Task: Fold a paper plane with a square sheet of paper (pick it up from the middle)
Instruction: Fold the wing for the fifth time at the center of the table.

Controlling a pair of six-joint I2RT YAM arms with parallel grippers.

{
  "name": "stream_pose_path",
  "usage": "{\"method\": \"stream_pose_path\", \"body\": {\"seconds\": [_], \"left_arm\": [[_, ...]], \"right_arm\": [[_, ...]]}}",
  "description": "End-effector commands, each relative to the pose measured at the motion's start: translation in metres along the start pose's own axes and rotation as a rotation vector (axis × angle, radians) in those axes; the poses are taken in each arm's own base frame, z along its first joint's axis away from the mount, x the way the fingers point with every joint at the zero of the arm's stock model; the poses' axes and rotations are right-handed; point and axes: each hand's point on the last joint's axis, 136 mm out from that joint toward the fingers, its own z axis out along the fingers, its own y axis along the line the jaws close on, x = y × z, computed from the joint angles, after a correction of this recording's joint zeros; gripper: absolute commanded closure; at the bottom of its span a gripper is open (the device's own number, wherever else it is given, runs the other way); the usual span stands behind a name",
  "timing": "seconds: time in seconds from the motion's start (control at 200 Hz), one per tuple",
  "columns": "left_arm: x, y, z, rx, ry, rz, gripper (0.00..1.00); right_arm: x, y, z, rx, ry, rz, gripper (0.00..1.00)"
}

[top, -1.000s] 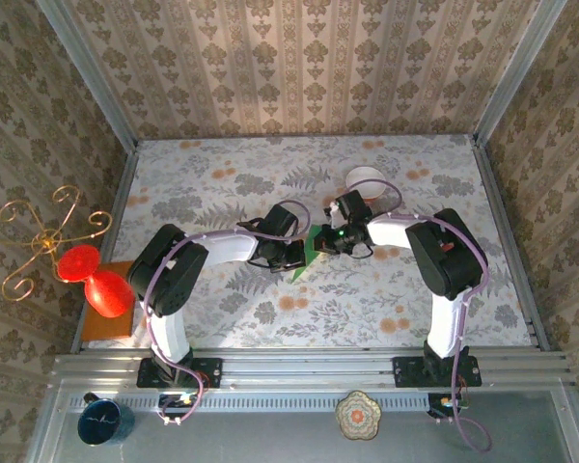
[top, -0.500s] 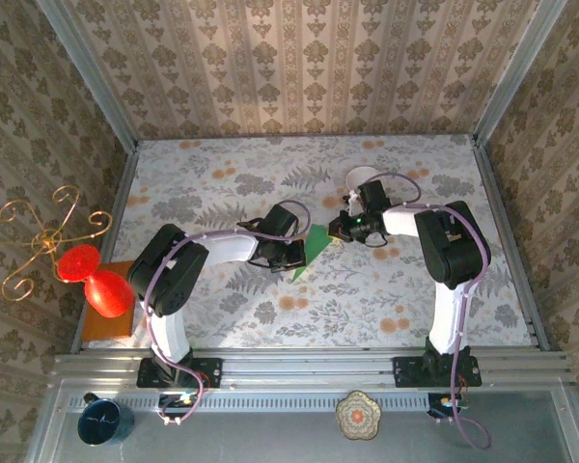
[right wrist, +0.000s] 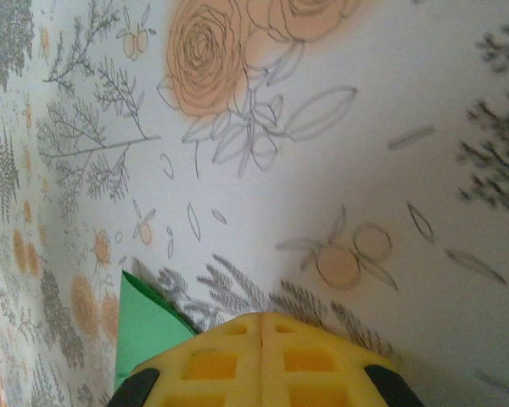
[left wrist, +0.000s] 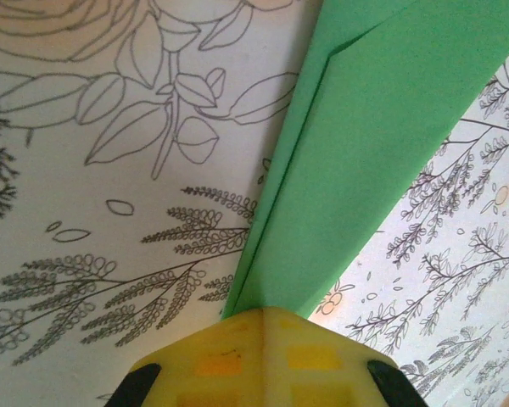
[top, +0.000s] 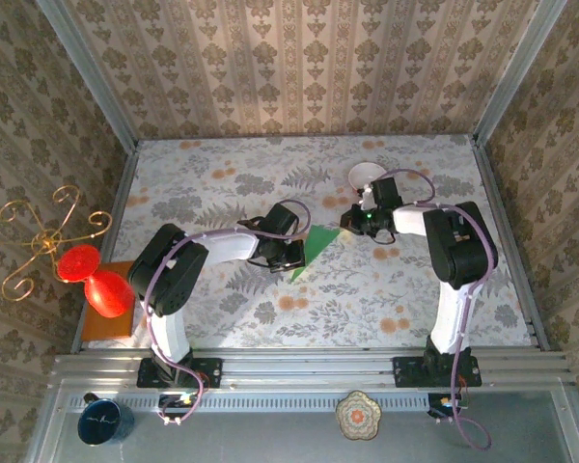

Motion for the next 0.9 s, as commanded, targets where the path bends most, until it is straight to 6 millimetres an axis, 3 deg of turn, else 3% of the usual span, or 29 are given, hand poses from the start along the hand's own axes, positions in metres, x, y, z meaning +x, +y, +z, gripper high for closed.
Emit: {"method": "stream_pose_path", "body": {"seconds": [0.0,0.115,0.31,0.4,0.535,0.73,0.895], "left_arm": [[0.01,0.017,-0.008,-0.099,0.037,-0.003,1.0],[-0.002,-0.003,-0.027,-0.049,-0.013,0.026,0.99],[-0.019,-0.012,-0.072,0.022,-0.131,0.026,0.76],[-0.025,0.003,-0.091,0.017,-0.186,0.005,0.66],[-0.029,0.039,-0.105,-0.031,-0.229,-0.048,0.53],[-0.03,0.071,-0.107,-0.095,-0.253,-0.053,0.32],[-0.033,0.086,-0.106,-0.146,-0.279,-0.046,0.17]], "right_arm": [[0.002,0.016,-0.02,0.008,-0.044,-0.036,0.91],[0.012,0.027,-0.031,-0.004,-0.048,-0.032,0.87],[0.042,0.046,-0.042,0.07,-0.01,-0.053,0.69],[0.055,0.047,-0.047,0.152,0.0,-0.044,0.56],[0.071,0.047,-0.052,0.317,0.027,-0.051,0.4],[0.083,0.062,-0.046,0.434,0.0,-0.064,0.27],[0.086,0.073,-0.033,0.492,-0.033,-0.061,0.24]]}}
